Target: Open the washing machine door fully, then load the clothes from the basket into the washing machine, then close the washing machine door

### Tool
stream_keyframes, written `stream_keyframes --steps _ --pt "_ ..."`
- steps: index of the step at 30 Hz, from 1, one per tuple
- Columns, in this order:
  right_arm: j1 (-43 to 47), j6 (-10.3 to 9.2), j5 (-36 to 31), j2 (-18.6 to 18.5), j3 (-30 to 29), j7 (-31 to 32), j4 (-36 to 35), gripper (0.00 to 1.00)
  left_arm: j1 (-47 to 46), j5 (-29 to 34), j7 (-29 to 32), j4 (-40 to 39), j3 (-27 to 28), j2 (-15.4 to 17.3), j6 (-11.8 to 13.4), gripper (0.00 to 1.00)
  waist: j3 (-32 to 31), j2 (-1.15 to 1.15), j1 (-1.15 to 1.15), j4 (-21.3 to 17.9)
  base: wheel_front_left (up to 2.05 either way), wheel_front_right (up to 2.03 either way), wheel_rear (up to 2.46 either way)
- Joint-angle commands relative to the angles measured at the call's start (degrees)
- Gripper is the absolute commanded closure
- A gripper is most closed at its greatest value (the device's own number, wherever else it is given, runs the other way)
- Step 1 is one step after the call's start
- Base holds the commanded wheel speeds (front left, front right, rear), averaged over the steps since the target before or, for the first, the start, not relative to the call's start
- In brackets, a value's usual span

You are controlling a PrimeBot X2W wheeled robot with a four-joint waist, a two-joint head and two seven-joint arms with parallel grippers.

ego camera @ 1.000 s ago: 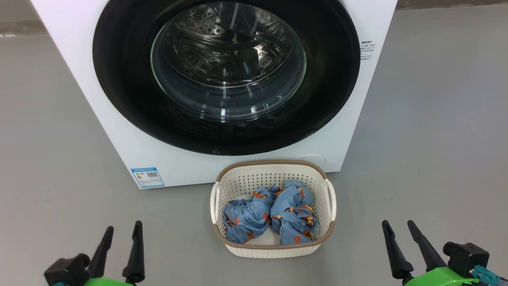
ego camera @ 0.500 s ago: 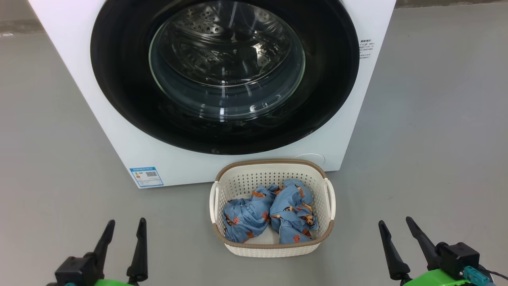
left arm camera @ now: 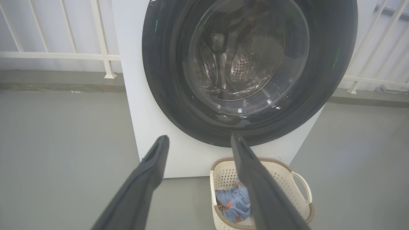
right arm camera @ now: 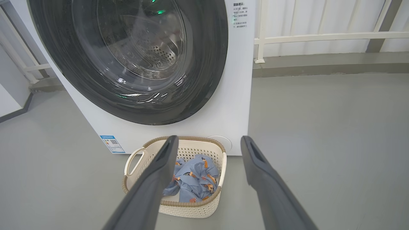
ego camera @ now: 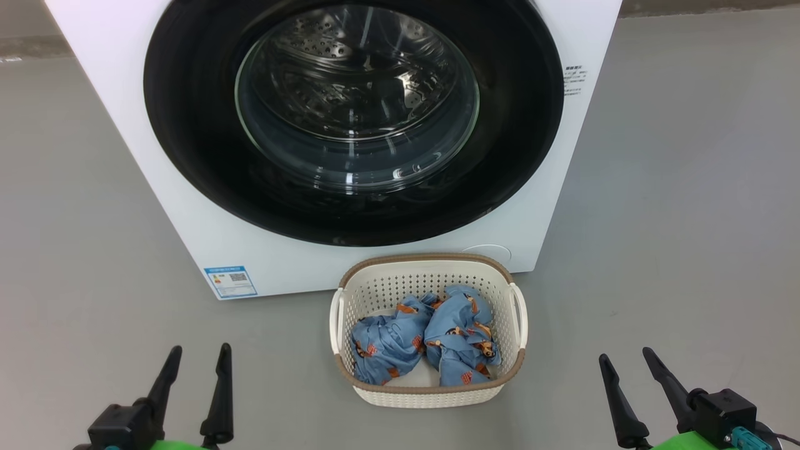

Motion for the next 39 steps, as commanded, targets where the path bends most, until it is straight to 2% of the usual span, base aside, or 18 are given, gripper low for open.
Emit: stream_keyframes --steps 1,7,14,30,39 --pt "-0.2 -0.06 -0.3 -0.4 1.0 -0.7 -1.5 0.00 -1.5 0.1 -0.5 -1.2 1.7 1.3 -0.1 0.00 0.0 0.00 0.00 0.0 0.00 0.00 0.00" --pt "-0.1 -0.06 -0.2 -0.5 1.3 -0.7 -1.4 0.00 -1.2 3.3 -0.5 -0.7 1.7 1.5 -0.1 0.00 -0.4 0.00 0.00 -0.1 0.07 0.07 -0.14" --pt "0.0 -0.06 0.0 -0.7 1.7 -0.7 -1.2 0.00 -0.9 3.7 -0.5 -0.4 1.4 1.2 -0.1 0.00 -0.6 0.00 0.00 -0.3 0.54 0.54 -1.07" --pt "-0.1 -0.06 0.0 -0.8 1.6 -0.7 -1.4 0.00 -1.3 3.5 -0.5 -0.3 1.9 1.0 -0.1 0.00 -0.1 0.00 0.00 -0.5 1.16 1.16 -2.32" --pt "-0.5 -0.06 -0.1 -0.6 1.3 -0.7 -1.4 0.00 -1.7 0.0 -0.5 -0.9 2.5 0.7 -0.1 0.00 0.6 0.00 0.00 -0.6 0.94 0.93 -1.87"
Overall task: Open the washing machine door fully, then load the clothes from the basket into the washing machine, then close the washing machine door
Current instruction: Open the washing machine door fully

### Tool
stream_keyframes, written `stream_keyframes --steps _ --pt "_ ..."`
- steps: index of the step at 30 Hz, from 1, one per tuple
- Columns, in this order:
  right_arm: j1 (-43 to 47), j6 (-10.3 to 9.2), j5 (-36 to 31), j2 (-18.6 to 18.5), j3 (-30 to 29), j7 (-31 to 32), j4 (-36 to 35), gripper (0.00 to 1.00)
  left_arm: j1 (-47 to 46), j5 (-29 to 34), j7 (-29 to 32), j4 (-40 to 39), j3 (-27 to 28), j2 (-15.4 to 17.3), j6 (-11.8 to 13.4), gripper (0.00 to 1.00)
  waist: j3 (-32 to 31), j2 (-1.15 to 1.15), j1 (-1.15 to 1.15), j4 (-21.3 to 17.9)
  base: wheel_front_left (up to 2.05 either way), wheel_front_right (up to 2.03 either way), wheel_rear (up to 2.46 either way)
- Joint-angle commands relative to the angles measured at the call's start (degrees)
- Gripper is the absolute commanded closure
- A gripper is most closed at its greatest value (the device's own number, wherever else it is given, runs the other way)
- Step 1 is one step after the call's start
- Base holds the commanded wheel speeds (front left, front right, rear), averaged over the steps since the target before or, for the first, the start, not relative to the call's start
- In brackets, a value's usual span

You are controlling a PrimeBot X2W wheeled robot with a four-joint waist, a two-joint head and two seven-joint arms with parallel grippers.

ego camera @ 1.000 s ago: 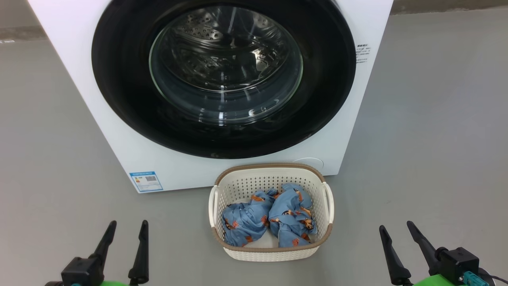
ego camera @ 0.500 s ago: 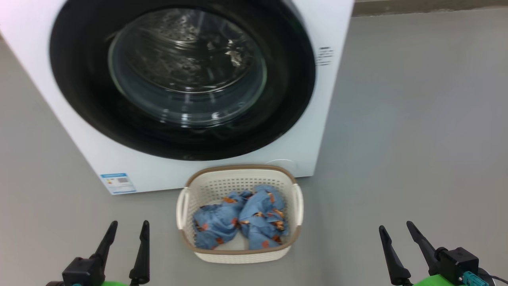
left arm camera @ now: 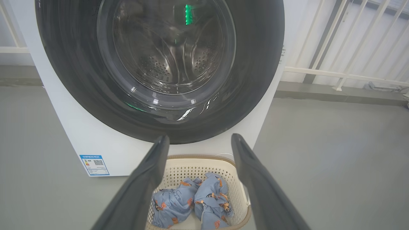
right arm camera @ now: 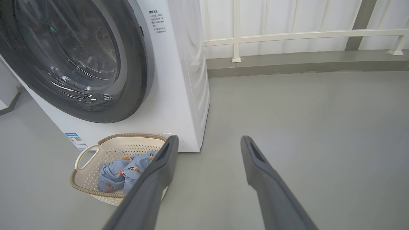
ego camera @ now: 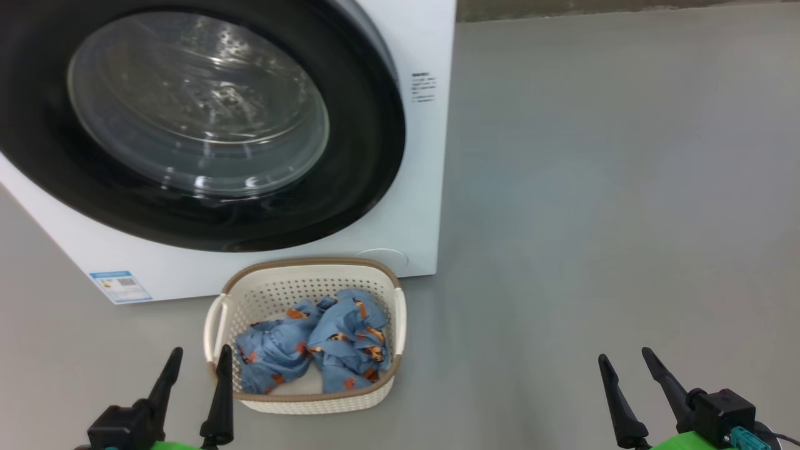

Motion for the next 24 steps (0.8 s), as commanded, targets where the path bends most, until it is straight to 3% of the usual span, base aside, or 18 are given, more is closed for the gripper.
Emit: stream_keyframes --steps 1,17,18,19,20,21,24 --pt "-0.6 -0.06 -0.1 -0.4 1.1 -0.7 -1.4 0.00 -1.8 -0.2 -0.4 -1.4 2.0 1.0 -0.1 0.00 0.1 0.00 0.00 0.0 0.59 0.59 -1.18" --pt "-2.6 -0.06 3.1 0.1 2.4 -0.7 -1.7 0.00 -1.9 -0.1 -0.4 -1.5 1.3 0.5 -0.1 0.00 0.3 0.00 0.00 0.3 0.12 0.12 -0.24" --pt "-3.2 -0.06 3.7 0.0 2.8 -0.7 -1.7 0.06 -1.9 -0.2 -0.4 -1.6 1.3 0.4 -0.1 0.00 0.4 0.00 0.00 0.3 0.00 0.00 0.00" --pt "-4.0 -0.06 4.2 -0.2 3.2 -0.7 -1.8 0.51 -1.9 -0.2 -0.4 -1.7 1.3 0.3 -0.1 0.00 0.5 0.00 0.00 0.3 0.00 0.00 0.00" --pt "-4.8 -0.06 5.2 -0.1 3.4 -0.7 -2.0 0.71 -1.9 -0.2 -0.4 -1.7 1.3 0.2 -0.1 0.00 0.6 0.00 0.00 0.3 0.00 0.00 0.00" --pt "-5.9 -0.06 6.4 0.0 3.5 -0.7 -2.3 1.00 -1.9 -0.3 -0.4 -1.7 1.2 0.2 -0.1 0.00 0.8 0.00 0.00 0.3 0.00 0.00 0.00" --pt "-9.2 -0.06 9.1 -0.3 4.6 -0.7 -2.8 1.00 -2.3 -0.4 -0.4 -1.8 1.0 -0.1 -0.1 0.00 1.4 0.00 0.00 0.6 0.00 0.00 0.00"
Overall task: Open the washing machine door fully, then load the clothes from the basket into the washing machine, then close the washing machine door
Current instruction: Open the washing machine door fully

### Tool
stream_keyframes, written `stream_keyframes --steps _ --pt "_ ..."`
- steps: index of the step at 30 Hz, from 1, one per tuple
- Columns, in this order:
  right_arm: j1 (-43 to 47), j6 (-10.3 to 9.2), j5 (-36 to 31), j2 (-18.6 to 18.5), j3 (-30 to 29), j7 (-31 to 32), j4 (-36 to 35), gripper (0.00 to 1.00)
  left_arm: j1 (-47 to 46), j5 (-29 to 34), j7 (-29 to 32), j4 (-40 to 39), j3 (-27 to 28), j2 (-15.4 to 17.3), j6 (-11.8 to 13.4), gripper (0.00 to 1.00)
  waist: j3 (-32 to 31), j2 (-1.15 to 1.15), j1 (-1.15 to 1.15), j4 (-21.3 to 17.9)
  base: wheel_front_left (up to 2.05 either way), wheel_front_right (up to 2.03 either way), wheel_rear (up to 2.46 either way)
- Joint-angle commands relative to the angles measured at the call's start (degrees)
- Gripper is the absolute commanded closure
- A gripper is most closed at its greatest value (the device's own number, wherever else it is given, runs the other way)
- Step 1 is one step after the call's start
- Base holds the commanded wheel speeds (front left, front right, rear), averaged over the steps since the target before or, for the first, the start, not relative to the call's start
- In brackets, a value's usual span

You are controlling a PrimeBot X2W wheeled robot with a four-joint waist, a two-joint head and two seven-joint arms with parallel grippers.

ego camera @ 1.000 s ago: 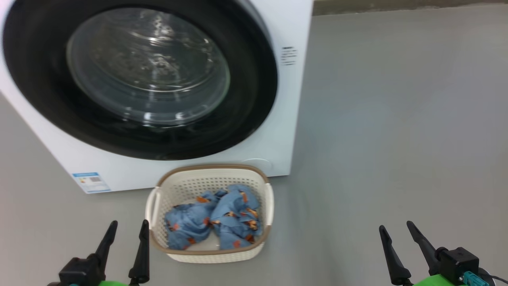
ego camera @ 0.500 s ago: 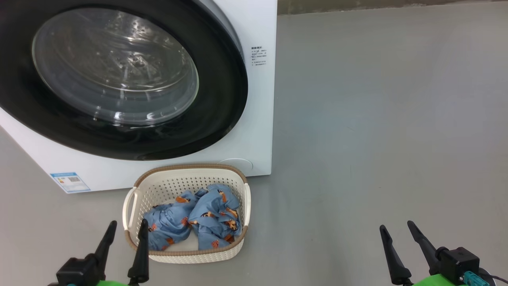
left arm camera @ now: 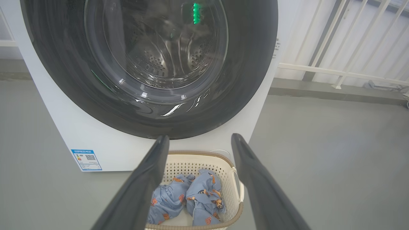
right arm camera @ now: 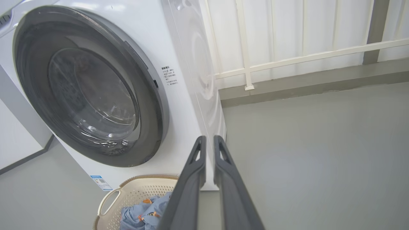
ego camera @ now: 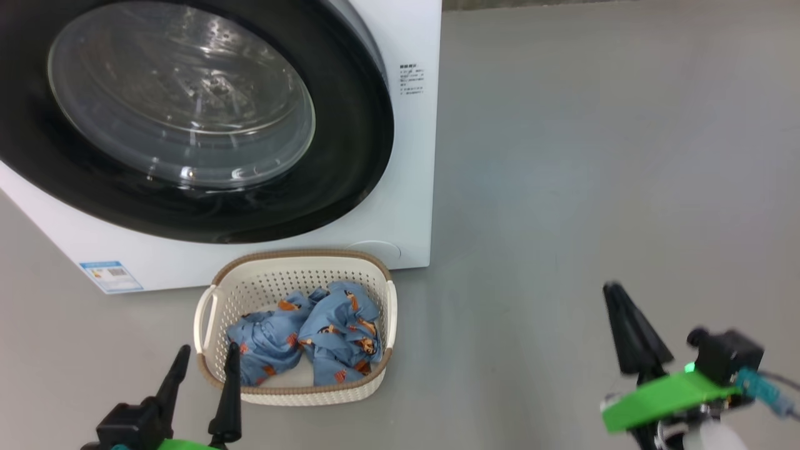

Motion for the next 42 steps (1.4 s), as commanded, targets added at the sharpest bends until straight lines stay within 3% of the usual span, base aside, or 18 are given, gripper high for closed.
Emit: stream_keyframes --steps 1,16,30,37,42 --pt "-4.0 -0.06 2.3 -0.3 1.9 -0.7 -1.7 1.00 -2.4 -0.3 -0.4 -1.7 1.5 0.3 -0.1 0.00 0.7 0.00 0.00 0.4 0.00 0.00 0.00" --pt "-23.8 -0.06 11.3 -2.0 4.3 -0.7 3.2 1.00 -7.0 -2.0 -0.4 -1.9 -1.2 -0.7 -0.1 0.00 6.7 0.00 0.00 5.9 0.00 0.00 0.00" --pt "-42.1 -0.06 20.1 -6.4 6.5 -0.7 9.6 1.00 -12.3 -3.5 -0.4 -2.1 -4.2 -1.1 -0.1 0.00 14.2 0.00 0.00 12.6 0.00 0.00 0.00" --pt "-49.5 -0.06 31.6 -10.3 10.6 -0.6 14.5 1.00 -14.3 -4.8 -0.4 -2.3 -6.0 -1.2 -0.1 0.00 16.9 0.00 0.00 15.5 0.00 0.00 0.00" --pt "-53.6 -0.06 45.3 -13.3 14.7 4.5 15.4 1.00 -15.2 -5.7 -0.4 -2.4 -6.6 -1.2 -0.1 0.00 18.6 0.00 0.00 17.0 0.00 0.00 0.00"
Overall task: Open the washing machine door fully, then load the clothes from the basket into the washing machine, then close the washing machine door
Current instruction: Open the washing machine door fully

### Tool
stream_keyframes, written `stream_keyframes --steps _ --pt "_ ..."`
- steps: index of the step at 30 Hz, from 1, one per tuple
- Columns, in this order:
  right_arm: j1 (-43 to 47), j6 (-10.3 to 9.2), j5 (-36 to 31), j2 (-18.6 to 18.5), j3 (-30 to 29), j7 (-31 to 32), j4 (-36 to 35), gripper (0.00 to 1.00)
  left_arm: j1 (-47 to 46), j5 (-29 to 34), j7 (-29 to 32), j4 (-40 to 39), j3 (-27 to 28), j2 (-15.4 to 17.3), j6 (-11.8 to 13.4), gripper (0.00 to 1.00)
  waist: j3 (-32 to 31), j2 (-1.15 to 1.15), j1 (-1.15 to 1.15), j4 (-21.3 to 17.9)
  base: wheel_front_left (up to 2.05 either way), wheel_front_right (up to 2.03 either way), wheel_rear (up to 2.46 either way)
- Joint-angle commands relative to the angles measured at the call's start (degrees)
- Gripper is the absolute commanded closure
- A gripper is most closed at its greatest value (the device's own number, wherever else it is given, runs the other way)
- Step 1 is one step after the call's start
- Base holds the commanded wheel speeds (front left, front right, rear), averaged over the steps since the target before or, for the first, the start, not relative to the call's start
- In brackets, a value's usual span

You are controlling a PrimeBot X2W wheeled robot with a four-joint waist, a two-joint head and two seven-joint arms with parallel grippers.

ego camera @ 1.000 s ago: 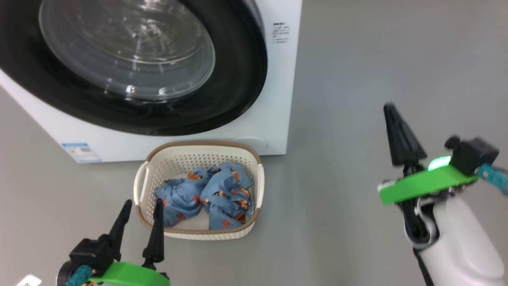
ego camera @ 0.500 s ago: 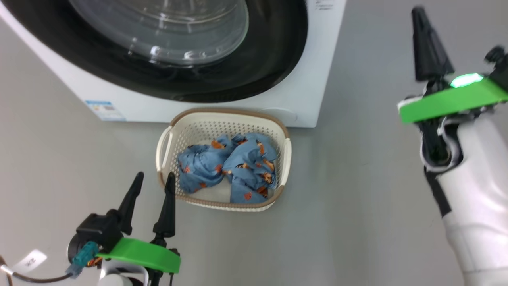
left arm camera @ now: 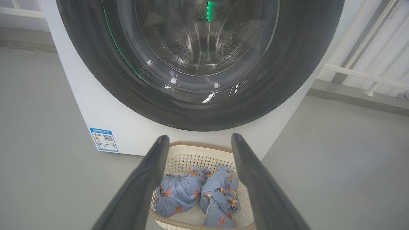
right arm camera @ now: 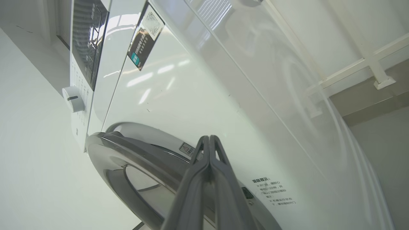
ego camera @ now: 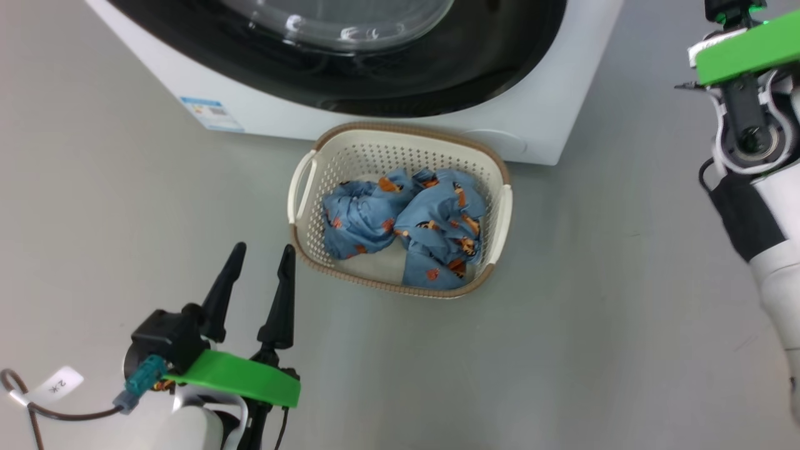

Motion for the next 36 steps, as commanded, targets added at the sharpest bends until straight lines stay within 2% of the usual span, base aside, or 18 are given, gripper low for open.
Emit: stream_keyframes --steps 1,7,15,25,36 --pt "-1.0 -0.06 3.0 -0.2 1.2 1.7 -1.3 1.00 -1.8 -0.6 -0.4 -1.6 1.6 0.8 -0.1 0.00 1.7 0.00 -0.01 1.6 0.00 0.00 0.00" --pt "-3.9 -0.06 16.0 -3.7 2.9 11.4 -1.3 1.00 -2.6 -1.3 -0.4 -1.9 1.0 0.8 -0.1 0.00 3.5 0.00 -0.01 2.7 0.00 0.00 0.00" --pt "-7.6 -0.06 26.5 -4.9 3.2 24.2 0.0 1.00 -3.7 -2.0 -0.4 -2.0 0.1 0.8 -0.1 0.00 5.7 0.00 -0.01 3.2 0.00 0.00 0.00" --pt "-12.5 -0.06 28.3 -4.1 4.3 31.8 3.3 1.00 -5.0 -2.7 -0.4 -2.3 -1.4 0.8 -0.1 0.00 7.6 0.00 -0.01 4.1 0.00 0.00 0.00" --pt "-17.5 -0.06 26.9 -3.0 5.2 33.9 6.6 1.00 -6.0 -4.0 -0.4 -2.8 -2.4 0.8 -0.1 0.00 9.7 0.00 -0.01 5.3 0.00 0.00 0.00"
